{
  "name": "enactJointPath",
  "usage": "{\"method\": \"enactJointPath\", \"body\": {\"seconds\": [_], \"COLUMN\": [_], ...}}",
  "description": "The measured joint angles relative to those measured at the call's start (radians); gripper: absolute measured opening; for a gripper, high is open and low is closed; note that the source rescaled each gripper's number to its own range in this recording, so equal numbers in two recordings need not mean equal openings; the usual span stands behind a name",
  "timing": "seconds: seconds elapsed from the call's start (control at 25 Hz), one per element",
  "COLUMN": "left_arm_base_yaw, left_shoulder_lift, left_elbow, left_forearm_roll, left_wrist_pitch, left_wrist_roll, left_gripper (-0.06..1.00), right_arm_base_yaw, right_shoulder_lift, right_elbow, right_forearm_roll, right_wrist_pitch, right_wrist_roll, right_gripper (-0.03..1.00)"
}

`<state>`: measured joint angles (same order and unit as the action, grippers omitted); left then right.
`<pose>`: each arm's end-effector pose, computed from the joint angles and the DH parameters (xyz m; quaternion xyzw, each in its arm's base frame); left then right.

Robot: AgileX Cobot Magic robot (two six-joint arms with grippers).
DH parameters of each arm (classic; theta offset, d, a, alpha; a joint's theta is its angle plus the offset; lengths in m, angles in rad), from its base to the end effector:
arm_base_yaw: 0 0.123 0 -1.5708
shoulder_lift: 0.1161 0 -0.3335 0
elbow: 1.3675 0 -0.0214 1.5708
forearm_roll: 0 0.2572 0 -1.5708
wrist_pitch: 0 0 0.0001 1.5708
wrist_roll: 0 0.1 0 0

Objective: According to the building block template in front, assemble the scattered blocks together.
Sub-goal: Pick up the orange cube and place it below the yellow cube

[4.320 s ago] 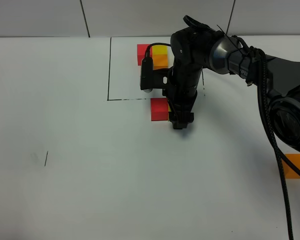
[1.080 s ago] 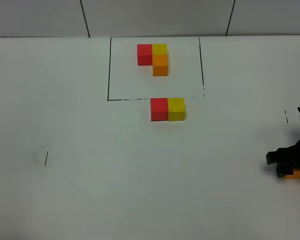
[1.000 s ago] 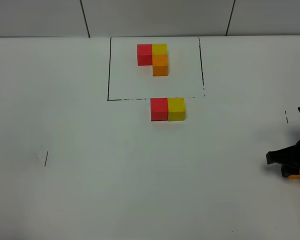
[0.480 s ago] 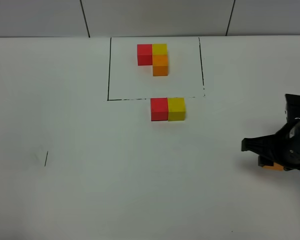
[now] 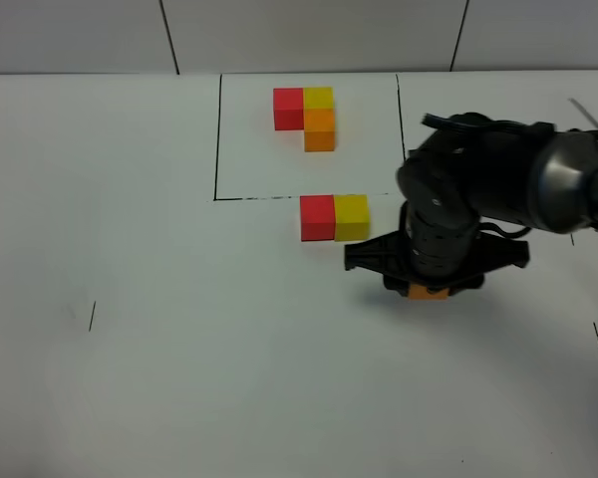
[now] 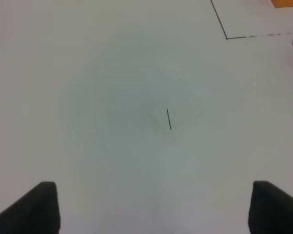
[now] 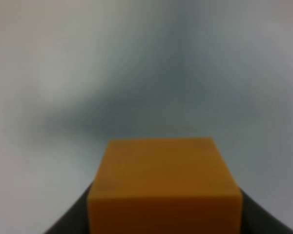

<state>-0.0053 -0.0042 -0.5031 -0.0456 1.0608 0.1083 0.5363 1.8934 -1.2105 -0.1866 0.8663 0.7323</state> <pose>-0.0411 -0.0038 0.2771 0.0493 0.8497 0.0042 0.5249 0.3322 0.1810 0.2000 0.0412 0.9949 -0.0277 0.0876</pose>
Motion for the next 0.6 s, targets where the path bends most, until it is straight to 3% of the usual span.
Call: {"method": "enactJointPath", "body": {"seconds": [0.32,0.6], "left_arm_base_yaw": [0.0,0.0], "left_shoulder_lift": [0.0,0.0], "left_elbow": [0.0,0.0], "left_forearm_roll": [0.0,0.0], "left_wrist_pitch": [0.0,0.0], "left_wrist_roll": [-0.001,-0.001], "left_gripper": [0.74,0.74], "right_arm_base_yaw": [0.036,0.036], "right_shoulder_lift": [0.255,0.334], "right_elbow": [-0.328,-0.384], "right_forearm_roll": [0.036,0.054], "right_wrist_pitch": [0.102,0.059], "right_wrist_roll": [-0.073,-0.08], "right_gripper": [0.01,0.01]}}
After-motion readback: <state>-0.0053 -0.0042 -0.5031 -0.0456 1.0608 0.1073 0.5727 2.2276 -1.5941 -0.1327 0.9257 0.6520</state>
